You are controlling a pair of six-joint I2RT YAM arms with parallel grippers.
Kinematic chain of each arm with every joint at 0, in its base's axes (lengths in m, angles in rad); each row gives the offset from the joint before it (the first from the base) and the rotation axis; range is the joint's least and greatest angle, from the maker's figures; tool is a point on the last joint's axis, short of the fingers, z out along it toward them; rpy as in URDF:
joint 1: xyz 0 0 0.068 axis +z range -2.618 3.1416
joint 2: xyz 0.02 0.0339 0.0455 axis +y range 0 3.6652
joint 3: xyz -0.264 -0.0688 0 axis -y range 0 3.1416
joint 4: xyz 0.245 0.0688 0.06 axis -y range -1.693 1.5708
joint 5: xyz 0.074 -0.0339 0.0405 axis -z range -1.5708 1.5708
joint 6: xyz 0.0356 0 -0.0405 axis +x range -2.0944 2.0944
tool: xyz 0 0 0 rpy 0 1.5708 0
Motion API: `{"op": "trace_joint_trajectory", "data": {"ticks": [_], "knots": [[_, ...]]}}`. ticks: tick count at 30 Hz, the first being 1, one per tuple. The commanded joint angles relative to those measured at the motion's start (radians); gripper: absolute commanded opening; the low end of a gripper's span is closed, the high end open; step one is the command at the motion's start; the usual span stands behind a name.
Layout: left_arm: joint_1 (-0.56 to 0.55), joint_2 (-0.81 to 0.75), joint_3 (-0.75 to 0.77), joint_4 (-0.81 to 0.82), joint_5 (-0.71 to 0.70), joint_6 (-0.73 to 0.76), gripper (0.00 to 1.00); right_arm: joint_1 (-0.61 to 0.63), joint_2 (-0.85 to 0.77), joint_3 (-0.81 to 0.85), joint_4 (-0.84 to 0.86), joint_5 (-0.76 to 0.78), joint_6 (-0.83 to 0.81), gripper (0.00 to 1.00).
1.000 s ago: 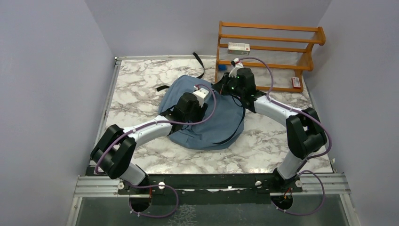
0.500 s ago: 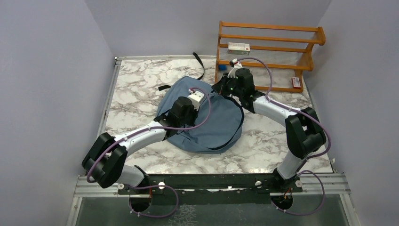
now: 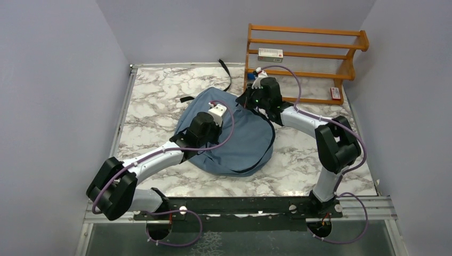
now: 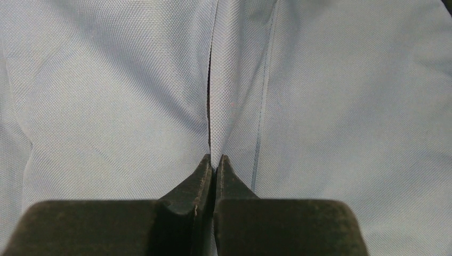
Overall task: Pack the student bag
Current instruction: Zip the student bag at the center of the board, then move the student bag to the center of the board.
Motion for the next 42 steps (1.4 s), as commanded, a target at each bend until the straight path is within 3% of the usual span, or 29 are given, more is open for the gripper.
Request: {"op": "trace_joint_trajectory", "data": {"ticks": [1, 25, 31, 37, 42], "knots": [[-0.006, -0.058, -0.036, -0.045, -0.011, -0.031, 0.00, -0.020, 0.046, 0.057, 0.016, 0.118, -0.064, 0.01], [-0.006, -0.148, -0.114, -0.041, -0.052, -0.063, 0.00, -0.020, 0.098, 0.058, 0.019, 0.220, -0.145, 0.01], [-0.006, -0.140, -0.097, -0.028, -0.069, -0.072, 0.00, -0.020, 0.073, 0.060, 0.026, 0.145, -0.155, 0.18], [-0.005, -0.139, -0.086, -0.021, -0.087, -0.083, 0.24, -0.021, 0.019, 0.032, 0.035, 0.115, -0.137, 0.35], [-0.005, -0.147, -0.069, -0.043, -0.103, -0.095, 0.37, -0.020, -0.050, -0.006, 0.031, 0.137, -0.136, 0.42]]}}
